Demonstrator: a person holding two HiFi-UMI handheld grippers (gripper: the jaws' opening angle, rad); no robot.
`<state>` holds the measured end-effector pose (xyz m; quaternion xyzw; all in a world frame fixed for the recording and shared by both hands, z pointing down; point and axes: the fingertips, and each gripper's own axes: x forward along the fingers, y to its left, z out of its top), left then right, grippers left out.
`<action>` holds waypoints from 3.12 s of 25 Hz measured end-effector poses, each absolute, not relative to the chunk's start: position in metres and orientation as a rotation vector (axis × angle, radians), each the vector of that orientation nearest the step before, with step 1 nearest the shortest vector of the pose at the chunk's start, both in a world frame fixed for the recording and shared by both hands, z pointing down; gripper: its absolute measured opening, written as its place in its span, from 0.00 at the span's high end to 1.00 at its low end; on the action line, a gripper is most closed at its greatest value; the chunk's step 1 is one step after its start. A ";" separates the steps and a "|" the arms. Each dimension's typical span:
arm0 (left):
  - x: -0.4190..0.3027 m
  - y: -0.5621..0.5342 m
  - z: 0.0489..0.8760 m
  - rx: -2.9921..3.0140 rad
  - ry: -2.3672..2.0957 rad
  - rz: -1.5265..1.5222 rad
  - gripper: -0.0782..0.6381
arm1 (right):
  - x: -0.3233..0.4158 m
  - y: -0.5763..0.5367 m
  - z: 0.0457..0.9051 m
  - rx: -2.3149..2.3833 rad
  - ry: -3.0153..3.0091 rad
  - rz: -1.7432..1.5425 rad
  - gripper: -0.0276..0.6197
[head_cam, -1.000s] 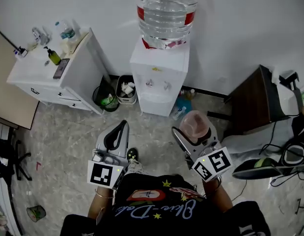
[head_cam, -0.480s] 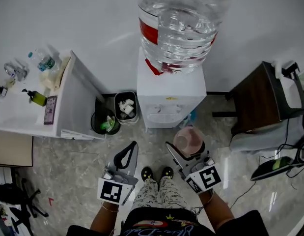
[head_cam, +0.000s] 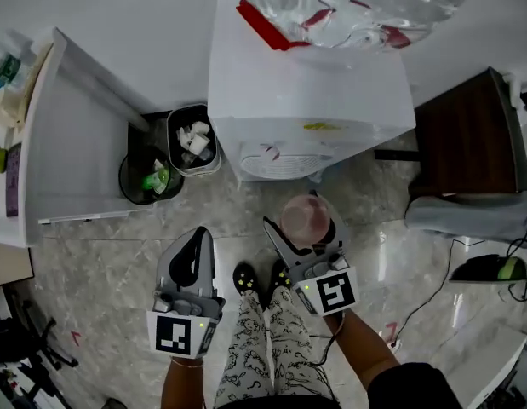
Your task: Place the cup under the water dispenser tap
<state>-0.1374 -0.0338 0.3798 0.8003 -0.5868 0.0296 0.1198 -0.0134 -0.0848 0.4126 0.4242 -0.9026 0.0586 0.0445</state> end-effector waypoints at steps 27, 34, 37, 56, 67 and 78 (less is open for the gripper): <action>-0.169 -0.040 0.545 2.155 -1.733 0.133 0.90 | -0.054 -0.194 0.607 1.649 -2.628 0.175 0.40; -0.167 -0.042 0.545 2.152 -1.698 0.124 0.90 | -0.053 -0.199 0.613 1.695 -2.570 0.130 0.40; -0.167 -0.043 0.544 2.150 -1.688 0.116 0.90 | -0.051 -0.200 0.615 1.737 -2.528 0.117 0.40; -0.162 -0.051 0.532 2.144 -1.667 0.089 0.90 | -0.051 -0.206 0.635 1.667 -2.400 0.268 0.40; -0.157 -0.045 0.526 2.154 -1.670 0.098 0.90 | -0.050 -0.196 0.629 1.621 -2.435 0.276 0.38; -0.144 -0.034 0.507 2.170 -1.679 0.071 0.90 | -0.034 -0.169 0.616 1.596 -2.468 0.347 0.37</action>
